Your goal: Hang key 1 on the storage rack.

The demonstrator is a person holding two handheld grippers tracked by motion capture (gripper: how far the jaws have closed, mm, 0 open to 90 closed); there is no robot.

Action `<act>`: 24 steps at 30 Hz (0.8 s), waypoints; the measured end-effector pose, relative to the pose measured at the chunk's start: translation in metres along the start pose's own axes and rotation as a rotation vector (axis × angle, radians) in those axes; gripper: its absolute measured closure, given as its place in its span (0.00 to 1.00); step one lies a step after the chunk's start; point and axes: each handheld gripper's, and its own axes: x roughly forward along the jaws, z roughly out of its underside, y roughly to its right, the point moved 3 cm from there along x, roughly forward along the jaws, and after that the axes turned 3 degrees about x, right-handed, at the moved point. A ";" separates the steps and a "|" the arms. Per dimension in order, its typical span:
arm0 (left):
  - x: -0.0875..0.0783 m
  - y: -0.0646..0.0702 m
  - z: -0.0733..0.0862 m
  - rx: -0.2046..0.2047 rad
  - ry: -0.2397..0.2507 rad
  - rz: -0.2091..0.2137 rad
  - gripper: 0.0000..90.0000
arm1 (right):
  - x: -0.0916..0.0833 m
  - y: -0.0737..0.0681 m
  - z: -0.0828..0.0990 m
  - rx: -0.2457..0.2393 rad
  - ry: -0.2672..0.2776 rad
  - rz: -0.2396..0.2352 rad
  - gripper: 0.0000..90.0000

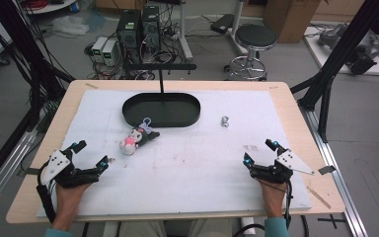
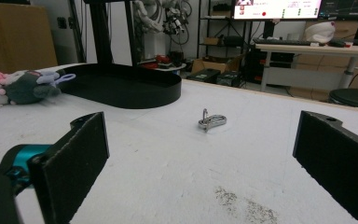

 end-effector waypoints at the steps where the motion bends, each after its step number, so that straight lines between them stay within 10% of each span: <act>1: 0.000 0.000 0.000 0.002 -0.004 0.001 0.02 | 0.000 0.000 0.000 0.001 0.000 -0.001 0.03; 24: 0.002 -0.002 -0.001 -0.012 -0.019 0.005 0.02 | -0.001 -0.001 0.000 -0.007 0.002 0.006 0.03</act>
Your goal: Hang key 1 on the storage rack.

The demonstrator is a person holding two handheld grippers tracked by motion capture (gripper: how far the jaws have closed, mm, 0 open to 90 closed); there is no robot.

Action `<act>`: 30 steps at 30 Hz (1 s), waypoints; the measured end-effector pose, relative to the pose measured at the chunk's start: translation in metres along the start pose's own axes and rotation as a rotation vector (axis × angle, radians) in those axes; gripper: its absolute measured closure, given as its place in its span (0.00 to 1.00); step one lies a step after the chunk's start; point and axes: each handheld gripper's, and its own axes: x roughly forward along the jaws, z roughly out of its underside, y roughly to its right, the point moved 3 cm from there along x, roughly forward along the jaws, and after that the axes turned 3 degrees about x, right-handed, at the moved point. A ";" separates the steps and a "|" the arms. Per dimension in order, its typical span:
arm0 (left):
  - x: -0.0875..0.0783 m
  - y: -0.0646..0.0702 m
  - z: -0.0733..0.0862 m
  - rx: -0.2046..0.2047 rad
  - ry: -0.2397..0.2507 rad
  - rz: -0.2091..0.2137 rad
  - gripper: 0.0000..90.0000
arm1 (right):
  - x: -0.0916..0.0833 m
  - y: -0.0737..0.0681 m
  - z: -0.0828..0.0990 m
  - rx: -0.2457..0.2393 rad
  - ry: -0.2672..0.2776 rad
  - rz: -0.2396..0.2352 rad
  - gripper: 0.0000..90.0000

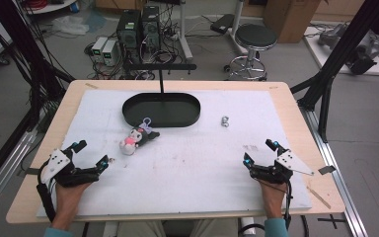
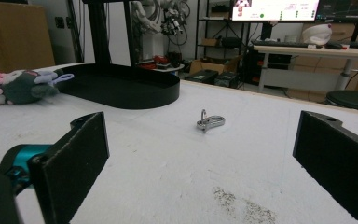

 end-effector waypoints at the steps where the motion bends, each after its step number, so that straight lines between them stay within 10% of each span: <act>1: 0.000 -0.001 -0.001 0.003 -0.003 -0.003 0.02 | 0.000 0.000 0.000 -0.002 0.001 0.001 0.03; 7: -0.004 -0.007 -0.013 -0.042 0.000 0.010 0.02 | 0.000 0.000 0.000 -0.001 0.002 0.003 0.03; 30: 0.019 -0.015 -0.075 0.073 -0.197 0.061 0.02 | 0.000 0.000 0.000 -0.012 0.006 0.003 0.03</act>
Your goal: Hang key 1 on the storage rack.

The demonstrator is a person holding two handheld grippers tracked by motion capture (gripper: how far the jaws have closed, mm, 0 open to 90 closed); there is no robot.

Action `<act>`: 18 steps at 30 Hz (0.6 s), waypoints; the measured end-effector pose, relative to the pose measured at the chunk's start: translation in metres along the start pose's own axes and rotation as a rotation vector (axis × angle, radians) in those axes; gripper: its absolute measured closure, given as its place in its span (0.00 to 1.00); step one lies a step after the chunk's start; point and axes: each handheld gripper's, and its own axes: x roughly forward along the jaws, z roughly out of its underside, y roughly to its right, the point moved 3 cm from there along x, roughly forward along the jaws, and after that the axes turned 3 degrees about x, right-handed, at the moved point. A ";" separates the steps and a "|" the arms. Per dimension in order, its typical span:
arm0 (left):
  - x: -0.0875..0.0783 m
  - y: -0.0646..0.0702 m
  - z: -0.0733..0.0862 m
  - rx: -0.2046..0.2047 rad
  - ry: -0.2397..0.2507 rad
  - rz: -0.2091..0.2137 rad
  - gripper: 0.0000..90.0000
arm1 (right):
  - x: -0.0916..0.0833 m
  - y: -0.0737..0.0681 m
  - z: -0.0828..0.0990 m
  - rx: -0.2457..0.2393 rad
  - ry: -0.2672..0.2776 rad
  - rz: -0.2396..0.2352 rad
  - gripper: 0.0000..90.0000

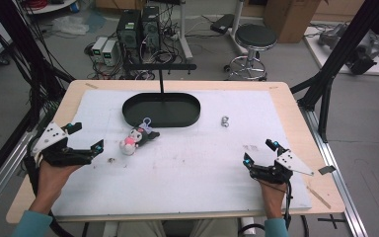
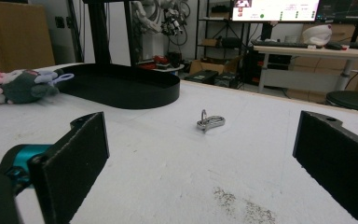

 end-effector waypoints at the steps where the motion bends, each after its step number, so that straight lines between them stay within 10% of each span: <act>1: 0.000 0.000 0.000 0.000 0.000 0.000 0.02 | 0.000 0.000 0.000 0.000 0.000 -0.001 0.03; 18: 0.039 -0.005 -0.024 -0.017 -0.214 0.029 0.02 | 0.000 -0.001 0.000 0.010 -0.005 -0.002 0.03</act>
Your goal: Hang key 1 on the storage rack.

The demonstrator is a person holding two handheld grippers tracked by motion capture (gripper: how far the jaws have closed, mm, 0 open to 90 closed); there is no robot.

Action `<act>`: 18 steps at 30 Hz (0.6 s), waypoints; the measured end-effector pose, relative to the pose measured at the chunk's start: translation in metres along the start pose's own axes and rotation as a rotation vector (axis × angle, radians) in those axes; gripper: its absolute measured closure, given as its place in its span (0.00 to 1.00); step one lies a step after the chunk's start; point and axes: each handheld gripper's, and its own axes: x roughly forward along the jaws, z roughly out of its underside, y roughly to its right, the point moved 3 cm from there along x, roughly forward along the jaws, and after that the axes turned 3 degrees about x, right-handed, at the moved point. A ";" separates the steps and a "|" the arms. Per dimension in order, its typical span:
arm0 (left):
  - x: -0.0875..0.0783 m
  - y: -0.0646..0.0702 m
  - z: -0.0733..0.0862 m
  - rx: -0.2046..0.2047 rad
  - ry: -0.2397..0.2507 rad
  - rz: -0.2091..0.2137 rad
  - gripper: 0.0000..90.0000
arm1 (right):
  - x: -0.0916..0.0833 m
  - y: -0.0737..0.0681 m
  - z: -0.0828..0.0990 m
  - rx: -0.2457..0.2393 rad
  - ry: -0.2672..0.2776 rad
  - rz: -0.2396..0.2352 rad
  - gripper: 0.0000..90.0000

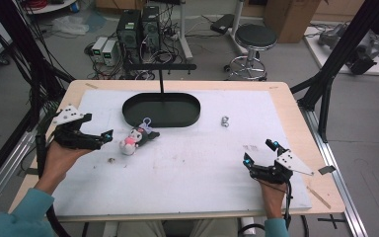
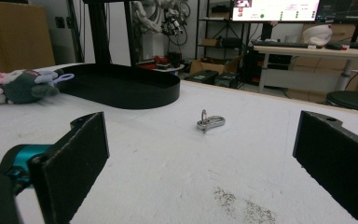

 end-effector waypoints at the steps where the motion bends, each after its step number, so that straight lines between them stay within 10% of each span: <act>1: 0.002 0.000 -0.001 -0.002 -0.010 0.002 0.02 | 0.000 0.000 0.000 0.004 -0.001 0.002 0.03; 18: 0.046 0.018 -0.005 0.057 -0.215 0.050 0.02 | 0.000 0.000 0.000 0.002 0.003 0.000 0.03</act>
